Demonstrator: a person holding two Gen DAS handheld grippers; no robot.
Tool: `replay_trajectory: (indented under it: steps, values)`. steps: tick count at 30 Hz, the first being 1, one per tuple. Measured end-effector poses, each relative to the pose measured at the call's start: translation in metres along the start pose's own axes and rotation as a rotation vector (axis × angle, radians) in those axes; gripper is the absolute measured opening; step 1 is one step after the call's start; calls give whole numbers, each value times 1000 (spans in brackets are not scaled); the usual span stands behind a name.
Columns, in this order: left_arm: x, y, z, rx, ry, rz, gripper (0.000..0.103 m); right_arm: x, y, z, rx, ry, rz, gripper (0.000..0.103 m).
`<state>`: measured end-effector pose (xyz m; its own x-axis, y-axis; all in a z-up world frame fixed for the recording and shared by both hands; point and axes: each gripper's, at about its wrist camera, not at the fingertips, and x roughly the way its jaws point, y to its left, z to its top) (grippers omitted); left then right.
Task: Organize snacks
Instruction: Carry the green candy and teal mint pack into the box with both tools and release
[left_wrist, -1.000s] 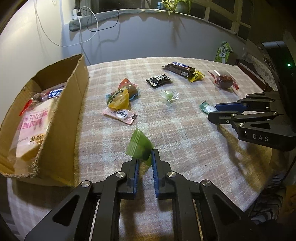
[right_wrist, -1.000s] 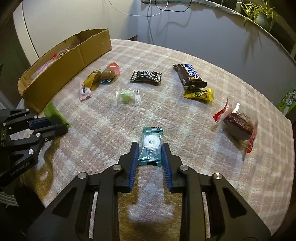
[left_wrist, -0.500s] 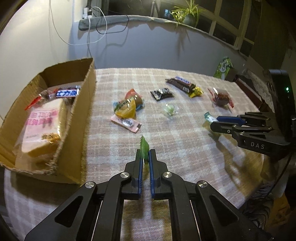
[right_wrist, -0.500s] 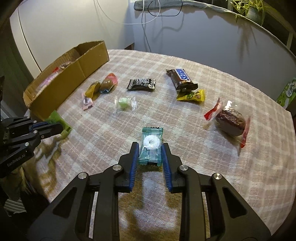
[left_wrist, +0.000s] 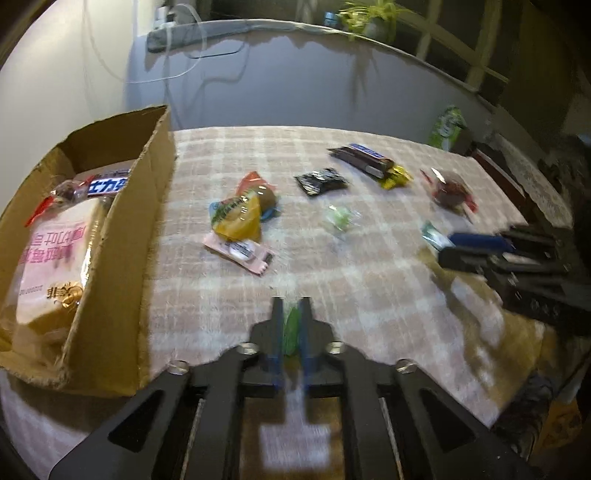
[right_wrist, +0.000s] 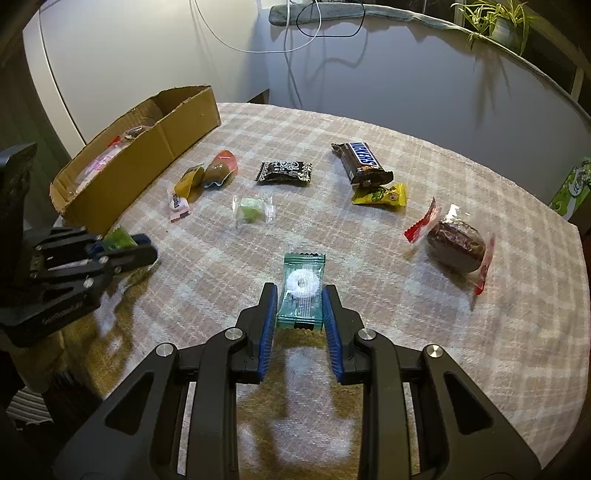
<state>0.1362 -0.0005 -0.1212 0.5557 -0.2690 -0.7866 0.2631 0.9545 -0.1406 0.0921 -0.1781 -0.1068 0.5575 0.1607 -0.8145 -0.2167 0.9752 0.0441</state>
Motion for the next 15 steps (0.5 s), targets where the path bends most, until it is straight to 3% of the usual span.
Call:
replay_trajectory:
  steps: [6,15]
  values:
    - [-8,-1,3,4,-25,5,4,-2,-2,0,3,-11,-1,26]
    - [-54,6,18,1,-110,-2,4,-14,6,15,-7,-52,19,26]
